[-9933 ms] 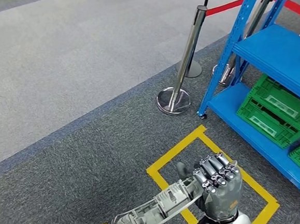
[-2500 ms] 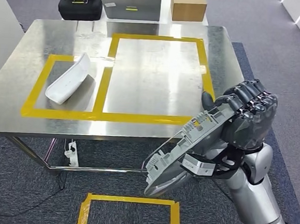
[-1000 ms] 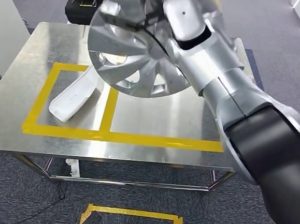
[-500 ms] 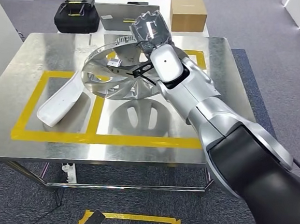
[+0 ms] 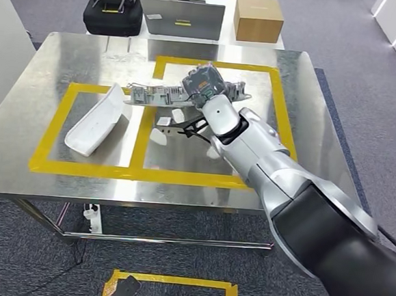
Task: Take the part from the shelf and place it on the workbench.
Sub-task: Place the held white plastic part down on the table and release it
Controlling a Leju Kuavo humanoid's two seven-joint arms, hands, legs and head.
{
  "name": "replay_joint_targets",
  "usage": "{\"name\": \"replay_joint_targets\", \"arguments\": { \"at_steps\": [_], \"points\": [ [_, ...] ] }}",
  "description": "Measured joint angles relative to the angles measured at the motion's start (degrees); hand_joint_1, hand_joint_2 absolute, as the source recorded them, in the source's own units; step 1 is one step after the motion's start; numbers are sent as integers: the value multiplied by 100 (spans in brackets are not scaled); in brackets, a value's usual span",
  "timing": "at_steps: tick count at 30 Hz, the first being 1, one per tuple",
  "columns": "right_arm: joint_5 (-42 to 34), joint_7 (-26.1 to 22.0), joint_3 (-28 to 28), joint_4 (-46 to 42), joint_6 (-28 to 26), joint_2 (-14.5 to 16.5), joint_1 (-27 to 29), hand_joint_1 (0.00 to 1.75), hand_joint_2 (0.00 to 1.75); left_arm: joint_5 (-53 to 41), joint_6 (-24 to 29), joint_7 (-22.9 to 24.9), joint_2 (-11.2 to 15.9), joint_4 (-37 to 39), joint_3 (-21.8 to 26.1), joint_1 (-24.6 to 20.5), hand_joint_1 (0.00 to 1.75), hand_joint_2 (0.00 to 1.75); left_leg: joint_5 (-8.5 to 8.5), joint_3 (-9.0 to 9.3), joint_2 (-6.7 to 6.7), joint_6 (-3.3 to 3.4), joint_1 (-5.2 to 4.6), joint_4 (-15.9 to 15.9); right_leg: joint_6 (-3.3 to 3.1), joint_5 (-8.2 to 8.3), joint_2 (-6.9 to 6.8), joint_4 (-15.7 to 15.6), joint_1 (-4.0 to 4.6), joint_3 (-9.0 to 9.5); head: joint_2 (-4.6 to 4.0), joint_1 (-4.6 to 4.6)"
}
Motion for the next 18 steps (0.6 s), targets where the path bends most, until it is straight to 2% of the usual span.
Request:
{"name": "replay_joint_targets", "arguments": {
  "at_steps": [1,3,4,5,7,9,11,13,14,15,16,18],
  "points": [
    [-2,-5,3,8,57,0,42,0,0,-3,-1,9,-1,0,0,4,0,87,-3,1,-5,-4,0,7,-9,154,-2,-235,0,124,0,-1],
    [-3,-13,5,18,174,0,73,0,0,-3,5,28,-2,0,0,3,0,0,-29,-7,-14,-35,-12,38,-46,519,-8,-1049,9,549,0,0],
    [-4,-19,5,21,223,1,77,0,0,-3,11,36,-2,0,0,2,0,0,-41,-21,-17,-60,-21,59,-76,627,-8,-1373,16,715,1,-4],
    [-5,-33,5,23,256,4,86,0,0,-4,19,40,-3,0,0,1,0,0,-48,-37,-18,-85,-29,75,-102,668,-7,-1554,26,811,1,-8],
    [-5,-76,5,28,294,6,116,0,0,-8,30,44,-5,0,0,3,0,0,-44,-59,-19,-132,-32,81,-160,662,1,-1604,34,826,1,-8],
    [0,-151,5,32,325,21,133,0,0,-8,42,44,-3,0,0,6,0,0,-112,-90,-19,-189,-25,146,-219,676,1,-1628,11,837,1,-10],
    [6,-288,5,33,409,74,137,0,0,-8,62,44,5,0,0,2,0,0,-363,-281,-18,-256,-8,577,-272,681,3,-1649,-16,856,1,-31],
    [10,-431,6,34,555,158,175,0,0,-8,75,46,15,0,0,5,0,0,-672,-648,-17,-305,13,1334,-299,665,9,-1646,-18,862,1,-43],
    [10,-477,7,34,637,203,210,0,0,-8,78,50,20,0,0,11,0,0,-732,-797,-17,-319,21,1605,-303,657,12,-1643,-18,866,1,-42],
    [11,-508,9,34,709,247,244,0,0,-8,79,54,25,0,0,17,0,0,-692,-868,-16,-324,26,1698,-305,648,15,-1638,-18,871,0,-43],
    [15,-526,12,33,786,292,270,0,0,-8,81,57,31,0,0,21,0,0,-535,-828,-16,-319,30,1550,-300,636,18,-1633,-18,880,0,-43],
    [25,-546,17,33,932,367,286,0,0,-8,85,58,44,0,0,21,0,0,-105,-517,-17,-289,30,809,-276,602,19,-1620,-13,905,1,-41]
  ]
}}
